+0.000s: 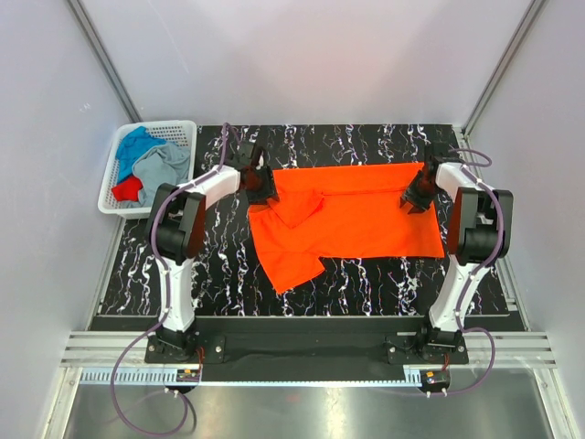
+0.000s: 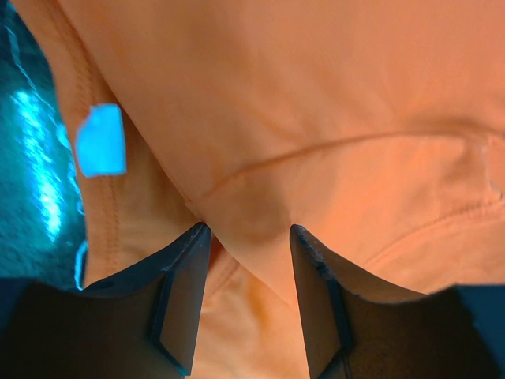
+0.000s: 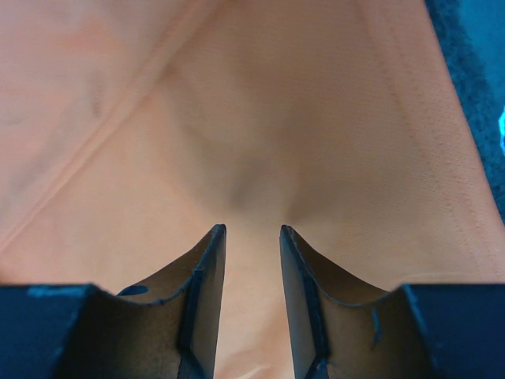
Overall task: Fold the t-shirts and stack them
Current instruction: Fold the tshirt
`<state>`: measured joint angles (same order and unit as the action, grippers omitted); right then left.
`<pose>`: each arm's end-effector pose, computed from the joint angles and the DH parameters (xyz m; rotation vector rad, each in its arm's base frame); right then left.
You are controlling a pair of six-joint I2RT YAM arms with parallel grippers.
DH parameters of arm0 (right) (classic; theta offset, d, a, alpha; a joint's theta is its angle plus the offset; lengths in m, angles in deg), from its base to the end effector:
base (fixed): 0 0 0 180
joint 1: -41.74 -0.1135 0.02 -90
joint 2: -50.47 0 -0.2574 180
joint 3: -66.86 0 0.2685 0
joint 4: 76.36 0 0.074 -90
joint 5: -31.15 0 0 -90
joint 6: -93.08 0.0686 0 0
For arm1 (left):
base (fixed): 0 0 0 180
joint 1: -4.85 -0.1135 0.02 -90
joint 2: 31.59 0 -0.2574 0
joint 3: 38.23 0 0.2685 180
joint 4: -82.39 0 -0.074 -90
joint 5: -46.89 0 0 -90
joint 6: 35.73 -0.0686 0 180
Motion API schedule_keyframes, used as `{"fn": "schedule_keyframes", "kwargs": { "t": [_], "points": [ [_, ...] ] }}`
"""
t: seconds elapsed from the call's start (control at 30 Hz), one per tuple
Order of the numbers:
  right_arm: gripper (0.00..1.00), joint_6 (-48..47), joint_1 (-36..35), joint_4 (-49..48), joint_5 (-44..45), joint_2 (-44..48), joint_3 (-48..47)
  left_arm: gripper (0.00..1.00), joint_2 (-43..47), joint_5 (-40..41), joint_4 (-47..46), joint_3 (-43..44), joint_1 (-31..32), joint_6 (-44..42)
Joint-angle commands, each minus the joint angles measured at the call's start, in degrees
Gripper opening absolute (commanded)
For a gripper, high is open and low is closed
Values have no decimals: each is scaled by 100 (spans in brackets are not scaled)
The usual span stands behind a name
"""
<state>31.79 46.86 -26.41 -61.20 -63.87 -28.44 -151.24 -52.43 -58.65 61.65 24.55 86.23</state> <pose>0.4295 -0.0357 0.1274 0.8006 2.6690 0.1616 0.4421 -0.1701 0.1253 -0.2247 2.6632 -0.5219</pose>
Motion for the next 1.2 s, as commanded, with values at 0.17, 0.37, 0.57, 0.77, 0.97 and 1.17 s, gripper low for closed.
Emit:
{"fn": "schedule_keyframes", "kwargs": {
  "t": [0.17,0.37,0.57,0.77,0.97,1.17],
  "points": [
    [39,-76,234,-302,358,-79,83,46,-102,326,-310,304,-107,126],
    [38,-85,322,-355,384,-140,65,47,-102,510,-292,225,-107,196],
    [38,-58,384,-337,595,-185,100,39,-93,607,-363,234,-116,249],
    [36,-67,437,-364,709,-246,118,8,-198,677,-179,436,-160,266],
    [36,-41,481,-390,754,-334,135,0,-269,669,-64,541,-204,258],
    [36,-6,551,-373,815,-387,100,0,-243,730,50,559,-230,275]
  ]
}}
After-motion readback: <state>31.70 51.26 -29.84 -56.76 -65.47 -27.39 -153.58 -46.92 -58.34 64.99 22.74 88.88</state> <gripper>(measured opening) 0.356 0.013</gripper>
